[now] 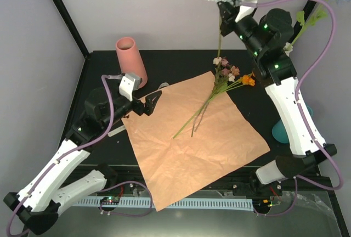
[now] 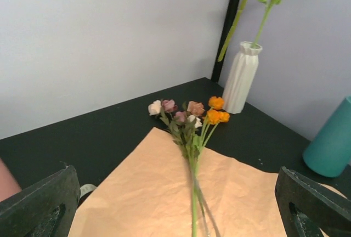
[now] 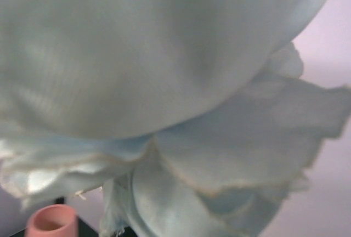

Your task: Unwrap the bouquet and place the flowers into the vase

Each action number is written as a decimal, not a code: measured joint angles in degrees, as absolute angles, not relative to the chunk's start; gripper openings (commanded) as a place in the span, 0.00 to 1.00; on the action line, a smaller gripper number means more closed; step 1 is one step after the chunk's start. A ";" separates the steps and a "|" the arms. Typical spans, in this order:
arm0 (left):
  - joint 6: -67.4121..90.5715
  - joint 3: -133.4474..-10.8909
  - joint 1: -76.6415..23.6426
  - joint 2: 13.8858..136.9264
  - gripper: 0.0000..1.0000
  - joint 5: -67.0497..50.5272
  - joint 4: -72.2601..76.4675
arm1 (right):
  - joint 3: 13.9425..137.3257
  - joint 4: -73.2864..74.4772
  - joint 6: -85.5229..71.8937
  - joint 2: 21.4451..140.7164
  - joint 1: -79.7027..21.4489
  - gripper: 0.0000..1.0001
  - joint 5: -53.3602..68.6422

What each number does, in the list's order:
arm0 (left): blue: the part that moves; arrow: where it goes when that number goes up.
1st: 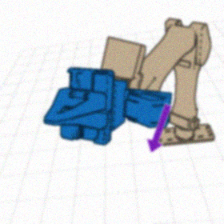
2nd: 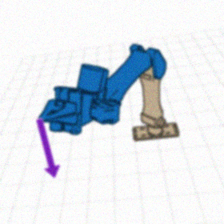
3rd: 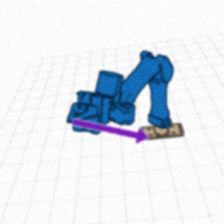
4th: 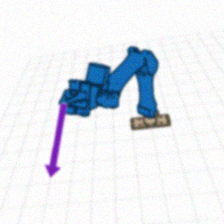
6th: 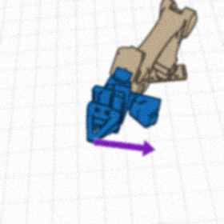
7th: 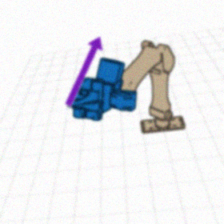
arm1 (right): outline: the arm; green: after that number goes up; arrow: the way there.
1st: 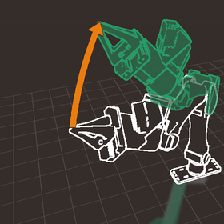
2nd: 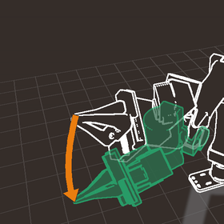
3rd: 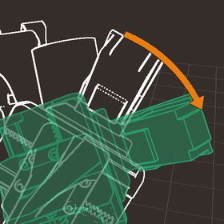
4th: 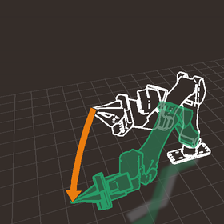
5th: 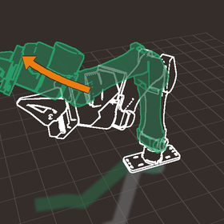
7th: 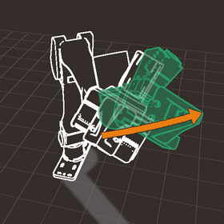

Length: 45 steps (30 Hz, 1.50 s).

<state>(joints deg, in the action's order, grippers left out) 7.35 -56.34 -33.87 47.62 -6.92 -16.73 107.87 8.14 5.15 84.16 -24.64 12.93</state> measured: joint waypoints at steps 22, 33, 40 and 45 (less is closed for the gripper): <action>8.01 -52.47 -33.87 41.85 0.99 -3.62 -18.81 | 114.91 7.62 1.34 88.20 4.99 0.02 9.32; 8.10 -51.92 -33.87 43.27 0.99 -4.38 -18.65 | 127.81 4.67 4.21 98.67 8.91 0.01 8.34; 8.08 -51.92 -33.87 43.27 0.99 -4.32 -18.65 | 126.65 5.30 4.64 103.15 9.82 0.02 7.44; 8.05 -51.92 -33.87 43.55 0.99 -4.32 -18.72 | 125.60 4.89 4.60 105.12 11.31 0.01 7.31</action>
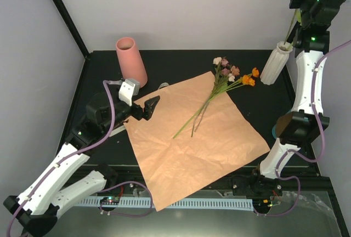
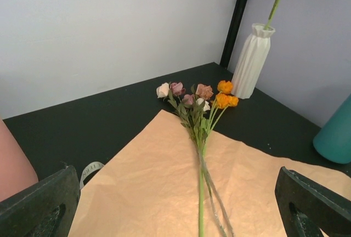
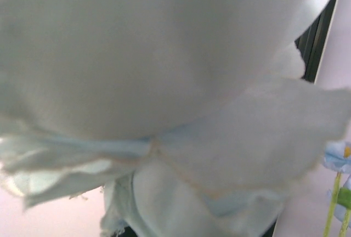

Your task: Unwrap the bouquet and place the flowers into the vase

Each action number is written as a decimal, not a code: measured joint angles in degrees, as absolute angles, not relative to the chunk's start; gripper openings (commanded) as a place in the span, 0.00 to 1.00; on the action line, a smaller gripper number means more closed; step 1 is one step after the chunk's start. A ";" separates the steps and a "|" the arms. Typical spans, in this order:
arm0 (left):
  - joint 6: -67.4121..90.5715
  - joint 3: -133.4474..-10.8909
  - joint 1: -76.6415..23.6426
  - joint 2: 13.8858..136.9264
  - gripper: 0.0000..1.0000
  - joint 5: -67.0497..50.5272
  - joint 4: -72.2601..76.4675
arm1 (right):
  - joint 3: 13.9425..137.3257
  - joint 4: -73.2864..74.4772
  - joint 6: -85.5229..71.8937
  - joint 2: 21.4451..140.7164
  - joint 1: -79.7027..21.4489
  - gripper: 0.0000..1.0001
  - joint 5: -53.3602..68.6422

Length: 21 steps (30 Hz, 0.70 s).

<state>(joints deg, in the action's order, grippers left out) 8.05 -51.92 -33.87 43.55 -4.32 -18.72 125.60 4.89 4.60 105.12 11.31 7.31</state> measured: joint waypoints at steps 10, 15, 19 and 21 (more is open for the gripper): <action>8.21 -51.94 -33.87 44.71 0.99 -4.14 -19.31 | 124.84 3.33 3.73 109.01 13.28 0.01 7.53; 8.51 -52.23 -33.87 45.19 0.99 -3.62 -19.81 | 124.46 2.15 2.28 110.72 15.09 0.02 8.95; 8.88 -52.40 -33.87 46.13 0.99 -3.20 -19.94 | 124.46 1.65 1.39 112.36 16.10 0.03 10.41; 9.21 -52.58 -33.87 46.65 0.99 -3.16 -19.99 | 124.46 1.67 1.19 113.27 16.29 0.09 10.92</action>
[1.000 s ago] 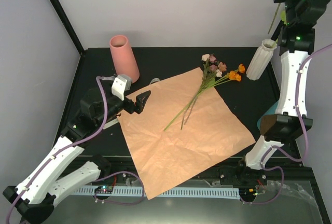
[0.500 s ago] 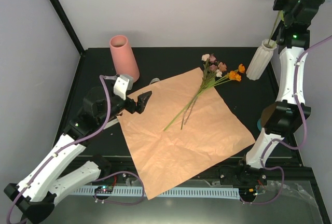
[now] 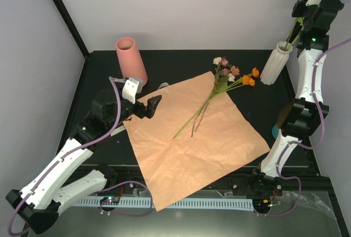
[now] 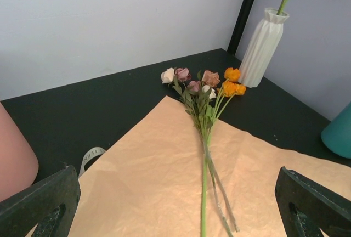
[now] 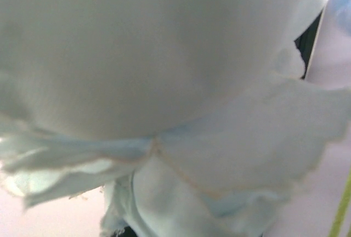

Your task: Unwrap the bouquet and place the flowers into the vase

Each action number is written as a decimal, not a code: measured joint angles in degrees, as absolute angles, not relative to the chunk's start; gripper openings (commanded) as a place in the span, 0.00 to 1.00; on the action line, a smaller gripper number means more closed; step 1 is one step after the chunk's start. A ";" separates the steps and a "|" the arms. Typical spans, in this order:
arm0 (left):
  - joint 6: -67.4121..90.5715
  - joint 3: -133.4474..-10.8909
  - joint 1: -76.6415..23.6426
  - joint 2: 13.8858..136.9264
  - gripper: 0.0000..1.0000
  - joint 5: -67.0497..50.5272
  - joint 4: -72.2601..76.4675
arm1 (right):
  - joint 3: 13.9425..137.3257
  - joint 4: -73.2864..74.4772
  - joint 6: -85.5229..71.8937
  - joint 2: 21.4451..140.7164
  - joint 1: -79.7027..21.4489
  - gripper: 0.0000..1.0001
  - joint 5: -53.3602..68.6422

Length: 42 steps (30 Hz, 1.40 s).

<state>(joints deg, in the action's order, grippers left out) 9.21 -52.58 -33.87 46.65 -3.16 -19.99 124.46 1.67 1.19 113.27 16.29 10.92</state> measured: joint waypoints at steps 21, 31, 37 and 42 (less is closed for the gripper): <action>12.84 -55.42 -33.87 51.66 0.99 -4.29 -19.79 | 123.68 10.22 -6.83 116.53 16.34 0.99 4.89; 13.82 -55.42 -33.87 51.96 0.99 -5.67 -19.75 | 124.05 23.55 -13.52 115.96 15.42 1.00 2.92; 14.00 -55.37 -33.87 51.00 0.99 -5.65 -20.75 | 124.75 30.02 -15.59 113.43 14.96 1.00 2.07; 14.02 -55.44 -33.87 51.96 0.99 -5.45 -24.10 | 128.31 33.63 -16.03 110.67 14.20 1.00 1.65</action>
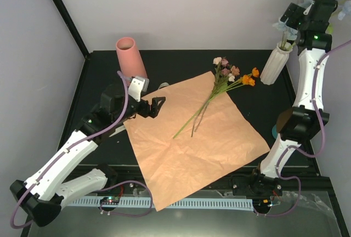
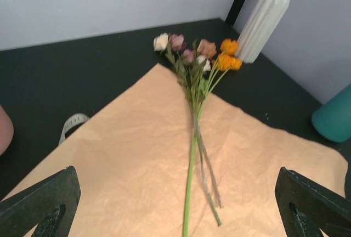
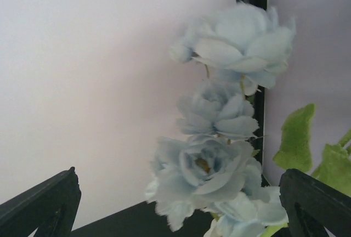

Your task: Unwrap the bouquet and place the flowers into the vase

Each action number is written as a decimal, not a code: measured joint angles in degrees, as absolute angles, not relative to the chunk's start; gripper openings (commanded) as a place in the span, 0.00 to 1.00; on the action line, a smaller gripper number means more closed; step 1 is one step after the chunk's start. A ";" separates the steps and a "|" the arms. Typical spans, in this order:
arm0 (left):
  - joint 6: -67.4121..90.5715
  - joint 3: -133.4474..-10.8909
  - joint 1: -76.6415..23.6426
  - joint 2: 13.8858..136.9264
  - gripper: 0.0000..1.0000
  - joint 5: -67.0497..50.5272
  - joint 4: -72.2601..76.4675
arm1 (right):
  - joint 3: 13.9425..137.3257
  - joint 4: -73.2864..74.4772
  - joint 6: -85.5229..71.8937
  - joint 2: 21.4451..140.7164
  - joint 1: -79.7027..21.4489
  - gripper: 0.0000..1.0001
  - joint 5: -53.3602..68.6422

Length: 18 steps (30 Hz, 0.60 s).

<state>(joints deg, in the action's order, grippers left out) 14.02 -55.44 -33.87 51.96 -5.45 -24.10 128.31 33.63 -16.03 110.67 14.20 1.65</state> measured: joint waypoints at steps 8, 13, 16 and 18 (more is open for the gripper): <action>12.84 -60.42 -33.87 60.01 0.90 -5.50 -32.38 | 127.72 37.52 -16.14 102.10 8.84 1.00 0.01; 11.86 -63.79 -33.87 67.57 0.83 -6.52 -35.35 | 119.44 39.42 -18.59 92.88 3.25 1.00 -1.52; 11.73 -65.65 -33.87 72.86 0.80 -8.03 -36.97 | 111.50 40.71 -19.66 86.63 -2.92 1.00 -3.01; 11.99 -67.18 -33.89 76.38 0.77 -9.26 -37.54 | 106.37 41.12 -20.62 83.20 -7.27 1.00 -4.01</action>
<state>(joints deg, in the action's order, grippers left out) 11.99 -67.18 -33.89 76.38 -9.26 -37.54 106.37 41.12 -20.62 83.20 -7.27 -4.01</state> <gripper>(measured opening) 0.803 0.997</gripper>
